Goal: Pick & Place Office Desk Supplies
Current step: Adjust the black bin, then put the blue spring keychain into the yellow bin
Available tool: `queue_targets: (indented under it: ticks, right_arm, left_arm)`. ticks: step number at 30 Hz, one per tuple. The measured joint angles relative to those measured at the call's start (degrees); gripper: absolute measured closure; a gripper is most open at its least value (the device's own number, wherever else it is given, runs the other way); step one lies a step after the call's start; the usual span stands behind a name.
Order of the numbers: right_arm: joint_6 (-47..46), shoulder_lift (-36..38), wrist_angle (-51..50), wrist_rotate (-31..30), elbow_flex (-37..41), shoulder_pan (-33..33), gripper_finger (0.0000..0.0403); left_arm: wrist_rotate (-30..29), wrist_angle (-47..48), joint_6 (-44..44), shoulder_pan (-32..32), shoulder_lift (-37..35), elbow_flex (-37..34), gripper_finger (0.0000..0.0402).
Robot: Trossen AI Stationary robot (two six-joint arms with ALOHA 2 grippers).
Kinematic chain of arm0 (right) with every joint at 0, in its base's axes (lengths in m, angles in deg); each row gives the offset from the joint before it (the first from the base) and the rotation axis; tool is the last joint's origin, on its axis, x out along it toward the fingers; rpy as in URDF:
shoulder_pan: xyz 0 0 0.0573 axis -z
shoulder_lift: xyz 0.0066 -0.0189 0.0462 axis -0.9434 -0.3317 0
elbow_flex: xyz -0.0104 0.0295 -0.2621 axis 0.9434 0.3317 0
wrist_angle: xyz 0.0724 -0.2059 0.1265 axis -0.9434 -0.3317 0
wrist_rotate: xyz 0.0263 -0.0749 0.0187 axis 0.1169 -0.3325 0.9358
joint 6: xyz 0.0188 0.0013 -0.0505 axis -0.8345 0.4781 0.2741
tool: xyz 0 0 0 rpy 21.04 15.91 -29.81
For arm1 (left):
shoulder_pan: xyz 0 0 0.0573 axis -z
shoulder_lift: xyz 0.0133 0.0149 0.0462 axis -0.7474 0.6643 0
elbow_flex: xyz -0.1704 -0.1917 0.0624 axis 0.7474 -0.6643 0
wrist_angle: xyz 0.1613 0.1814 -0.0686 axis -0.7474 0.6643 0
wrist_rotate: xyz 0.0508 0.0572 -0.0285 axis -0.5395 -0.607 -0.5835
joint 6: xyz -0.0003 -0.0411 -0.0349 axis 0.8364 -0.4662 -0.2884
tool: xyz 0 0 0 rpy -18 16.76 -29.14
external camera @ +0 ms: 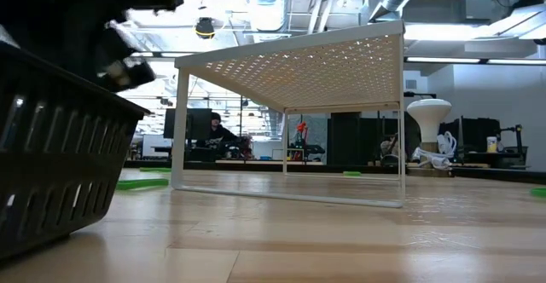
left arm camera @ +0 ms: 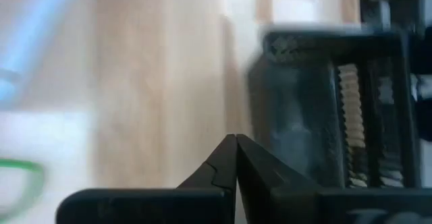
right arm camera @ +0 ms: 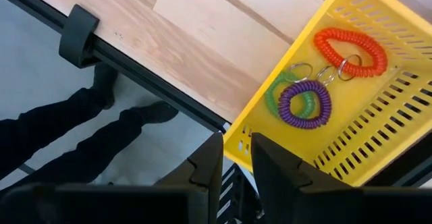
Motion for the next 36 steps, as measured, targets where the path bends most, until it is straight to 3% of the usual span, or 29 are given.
queue_targets:
  ticks: [10, 13, 22, 28, 36]
  right_arm:
    - [0.0, 0.0, -1.0, -4.9, 0.0, 1.5, 0.0327]
    - [0.4, 0.0, -1.0, -8.3, 0.0, 2.7, 0.0327]
    - [4.1, 4.0, -7.6, -31.4, 0.0, 11.9, 0.0325]
    - [14.8, 10.5, -13.2, -39.8, 0.0, 20.7, 0.0325]
    - [44.0, 21.4, -8.9, -38.9, 0.0, 37.7, 0.0325]
  left_arm:
    - [-7.4, 1.2, 0.9, -5.4, -13.5, 0.0, 0.0401]
    - [-11.1, 1.5, -3.1, -6.0, -18.1, 0.0, 0.0401]
    - [-17.7, -0.1, -14.8, -3.0, -28.4, -7.9, 0.0401]
    - [-23.3, -5.9, -19.0, -1.2, -31.0, -11.5, 0.0401]
    - [-26.5, -8.5, -18.6, -1.4, -31.0, -11.6, 0.0401]
